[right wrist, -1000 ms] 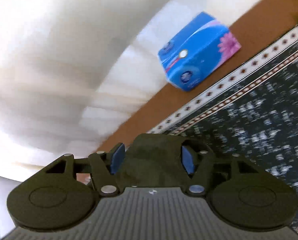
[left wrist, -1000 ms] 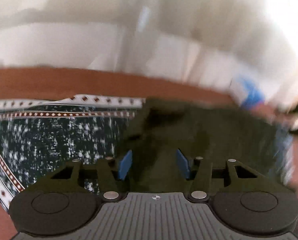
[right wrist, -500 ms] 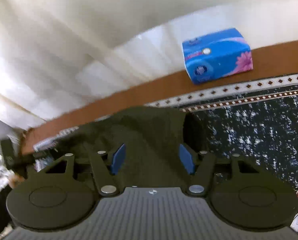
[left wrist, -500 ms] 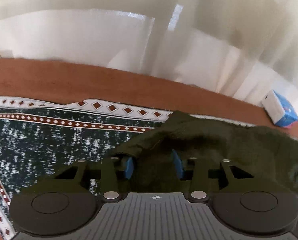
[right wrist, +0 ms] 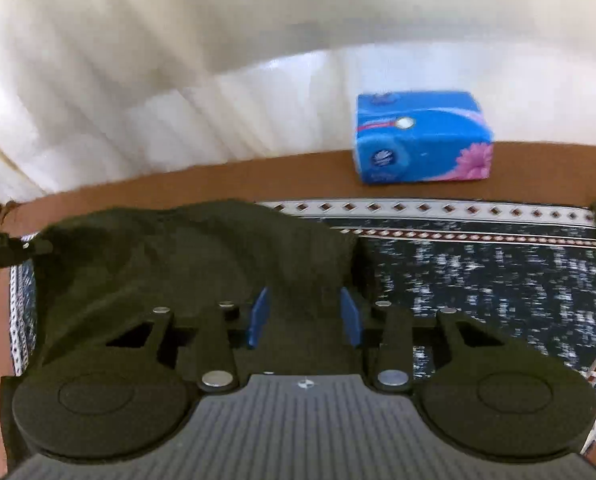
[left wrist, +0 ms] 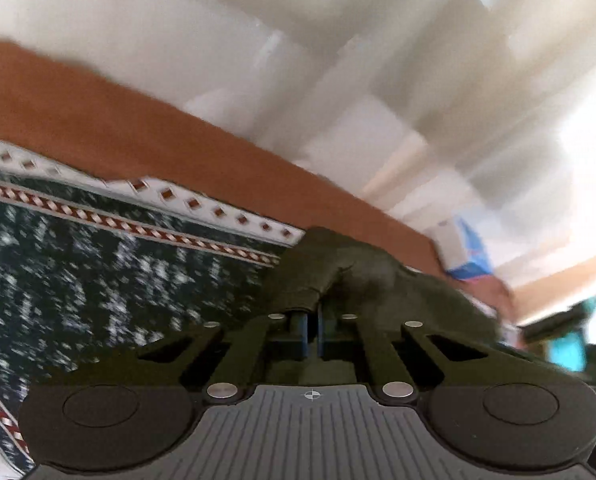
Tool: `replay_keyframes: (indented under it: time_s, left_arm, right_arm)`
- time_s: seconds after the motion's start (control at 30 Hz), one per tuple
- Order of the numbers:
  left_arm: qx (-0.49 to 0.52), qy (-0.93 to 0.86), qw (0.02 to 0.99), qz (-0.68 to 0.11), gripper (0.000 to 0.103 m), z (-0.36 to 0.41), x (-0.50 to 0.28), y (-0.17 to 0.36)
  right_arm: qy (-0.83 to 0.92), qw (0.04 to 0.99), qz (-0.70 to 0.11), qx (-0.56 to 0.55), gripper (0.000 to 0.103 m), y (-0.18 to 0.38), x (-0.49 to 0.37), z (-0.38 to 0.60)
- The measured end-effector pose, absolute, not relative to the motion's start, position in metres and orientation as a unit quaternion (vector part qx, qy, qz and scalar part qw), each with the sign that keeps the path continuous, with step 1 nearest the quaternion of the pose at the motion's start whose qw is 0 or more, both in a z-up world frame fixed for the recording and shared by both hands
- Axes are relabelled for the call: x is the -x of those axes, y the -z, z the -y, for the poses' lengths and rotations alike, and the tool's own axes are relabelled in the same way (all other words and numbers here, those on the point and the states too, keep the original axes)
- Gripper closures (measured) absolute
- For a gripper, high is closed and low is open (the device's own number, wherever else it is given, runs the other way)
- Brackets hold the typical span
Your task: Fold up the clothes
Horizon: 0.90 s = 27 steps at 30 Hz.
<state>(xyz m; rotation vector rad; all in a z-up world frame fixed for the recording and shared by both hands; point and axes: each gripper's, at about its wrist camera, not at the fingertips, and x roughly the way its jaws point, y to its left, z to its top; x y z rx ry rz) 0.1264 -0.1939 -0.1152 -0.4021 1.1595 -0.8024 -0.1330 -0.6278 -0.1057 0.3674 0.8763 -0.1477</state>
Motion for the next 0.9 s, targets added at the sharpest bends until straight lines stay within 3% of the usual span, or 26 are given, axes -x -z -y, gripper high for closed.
replay_keyframes:
  time_s: [0.17, 0.23, 0.4, 0.47, 0.5, 0.57, 0.63, 0.67, 0.7, 0.9]
  left_arm:
    - [0.224, 0.359, 0.718, -0.553, 0.103, 0.187, -0.147, 0.132]
    - [0.238, 0.349, 0.716, -0.555, 0.103, 0.183, -0.153, 0.138]
    - [0.255, 0.304, 0.725, -0.563, 0.103, 0.179, -0.167, 0.159]
    - [0.265, 0.291, 0.722, -0.568, 0.102, 0.177, -0.168, 0.165]
    - [0.262, 0.295, 0.722, -0.569, 0.087, 0.175, -0.165, 0.160]
    - [0.256, 0.302, 0.720, -0.571, 0.077, 0.170, -0.159, 0.151]
    - [0.250, 0.309, 0.717, -0.572, 0.060, 0.165, -0.152, 0.142]
    - [0.247, 0.313, 0.716, -0.573, 0.044, 0.163, -0.149, 0.137]
    - [0.244, 0.316, 0.715, -0.573, 0.038, 0.161, -0.146, 0.133]
    - [0.182, 0.314, 0.749, -0.555, 0.029, 0.135, -0.086, 0.089]
  right_arm:
    - [0.066, 0.876, -0.441, -0.185, 0.057, 0.120, 0.112, 0.636]
    - [0.052, 0.872, -0.444, -0.199, 0.100, 0.125, 0.103, 0.639]
    - [0.065, 0.865, -0.409, -0.284, 0.100, 0.138, 0.096, 0.661]
    - [0.092, 0.850, -0.431, -0.288, 0.093, 0.154, 0.089, 0.666]
    - [0.097, 0.848, -0.436, -0.284, 0.090, 0.157, 0.088, 0.665]
    - [0.098, 0.852, -0.435, -0.275, 0.083, 0.152, 0.091, 0.661]
    - [0.104, 0.854, -0.435, -0.264, 0.056, 0.141, 0.100, 0.659]
    - [0.108, 0.859, -0.430, -0.256, 0.051, 0.133, 0.108, 0.658]
    - [0.110, 0.864, -0.424, -0.249, 0.049, 0.124, 0.118, 0.657]
    - [0.109, 0.873, -0.409, -0.243, 0.049, 0.078, 0.188, 0.652]
